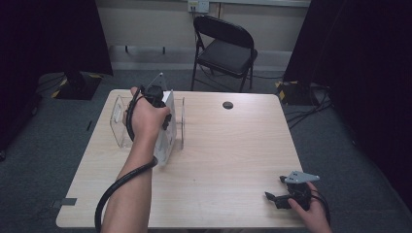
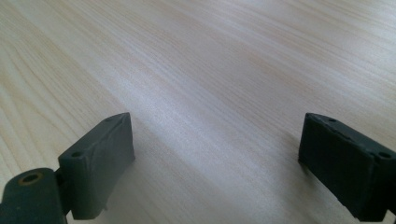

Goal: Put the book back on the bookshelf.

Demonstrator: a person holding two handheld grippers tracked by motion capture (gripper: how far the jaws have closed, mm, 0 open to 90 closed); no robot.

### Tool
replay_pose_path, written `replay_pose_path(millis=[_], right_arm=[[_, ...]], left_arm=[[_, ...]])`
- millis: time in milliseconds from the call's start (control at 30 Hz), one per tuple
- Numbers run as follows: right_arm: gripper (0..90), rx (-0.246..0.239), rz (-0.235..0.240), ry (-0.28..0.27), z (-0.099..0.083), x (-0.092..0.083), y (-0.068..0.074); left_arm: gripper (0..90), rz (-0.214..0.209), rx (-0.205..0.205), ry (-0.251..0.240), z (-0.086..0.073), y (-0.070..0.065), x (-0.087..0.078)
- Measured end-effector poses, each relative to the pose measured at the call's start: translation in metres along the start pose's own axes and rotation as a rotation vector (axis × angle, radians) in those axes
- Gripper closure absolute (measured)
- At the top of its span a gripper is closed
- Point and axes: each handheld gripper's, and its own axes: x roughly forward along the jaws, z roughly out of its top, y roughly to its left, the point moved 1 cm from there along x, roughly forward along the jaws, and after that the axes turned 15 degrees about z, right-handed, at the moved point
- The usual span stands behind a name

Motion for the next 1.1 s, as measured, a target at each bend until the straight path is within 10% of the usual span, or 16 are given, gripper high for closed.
replay_pose_path(millis=[1100], right_arm=[[9.6,0.000,0.000,0.000,0.000,0.000,0.000]], left_arm=[[52.8,-0.005,-0.026,0.005,0.024,-0.001,0.006]])
